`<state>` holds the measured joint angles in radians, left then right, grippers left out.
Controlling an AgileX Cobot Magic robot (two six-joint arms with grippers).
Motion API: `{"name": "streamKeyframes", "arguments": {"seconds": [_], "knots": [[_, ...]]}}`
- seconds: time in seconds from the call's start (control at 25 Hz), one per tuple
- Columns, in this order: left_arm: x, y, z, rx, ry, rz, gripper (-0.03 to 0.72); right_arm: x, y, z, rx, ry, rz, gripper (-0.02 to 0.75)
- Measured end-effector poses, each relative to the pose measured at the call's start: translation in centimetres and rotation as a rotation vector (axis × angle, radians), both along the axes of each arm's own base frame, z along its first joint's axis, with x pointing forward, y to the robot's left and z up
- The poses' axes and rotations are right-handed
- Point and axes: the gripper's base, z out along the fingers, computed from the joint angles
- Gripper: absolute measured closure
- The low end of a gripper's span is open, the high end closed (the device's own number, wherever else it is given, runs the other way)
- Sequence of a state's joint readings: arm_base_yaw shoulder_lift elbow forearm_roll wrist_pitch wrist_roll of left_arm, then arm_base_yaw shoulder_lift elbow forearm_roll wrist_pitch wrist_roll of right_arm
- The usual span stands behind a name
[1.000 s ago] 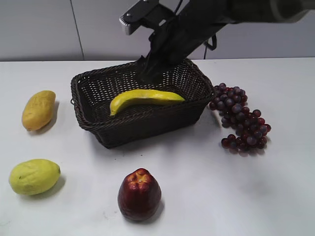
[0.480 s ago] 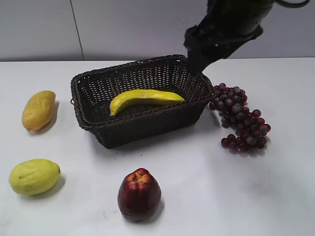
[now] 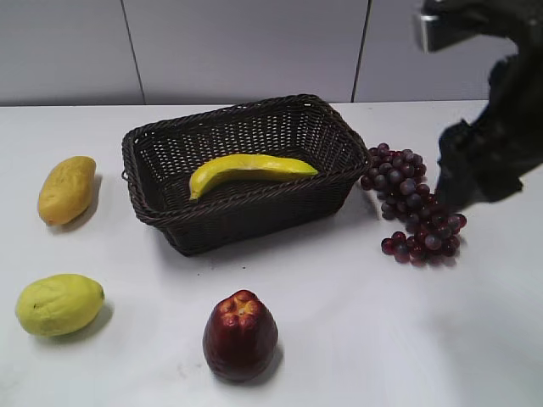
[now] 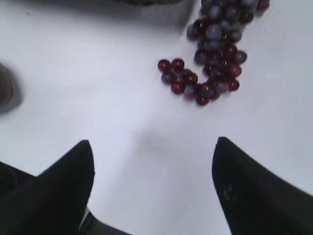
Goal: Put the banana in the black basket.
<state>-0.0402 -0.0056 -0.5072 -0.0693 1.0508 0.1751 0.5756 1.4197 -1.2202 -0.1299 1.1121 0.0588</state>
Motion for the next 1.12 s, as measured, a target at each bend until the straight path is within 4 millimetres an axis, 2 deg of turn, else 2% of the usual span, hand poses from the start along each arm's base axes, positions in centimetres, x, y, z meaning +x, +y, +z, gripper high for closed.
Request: {"name": "streamKeyframes", "arguments": {"seconds": [0.2,0.76,0.92,1.12], "knots": [[0.0,0.0,0.0,0.000,0.000,0.000,0.207,-4.0,-2.5,-2.1,0.013,0.029,-0.061,0.144],[0.0,0.0,0.0,0.000,0.000,0.000,0.207,-13.7,-8.7,-5.8,0.070,-0.013,-0.085,0.145],[0.0,0.0,0.0,0.000,0.000,0.000,0.207,-15.7,-10.2,-6.6,0.094,-0.078,-0.080,0.145],[0.0,0.0,0.0,0.000,0.000,0.000,0.207,-17.0,-11.1,-5.9,0.149,-0.172,-0.078,0.145]]}}
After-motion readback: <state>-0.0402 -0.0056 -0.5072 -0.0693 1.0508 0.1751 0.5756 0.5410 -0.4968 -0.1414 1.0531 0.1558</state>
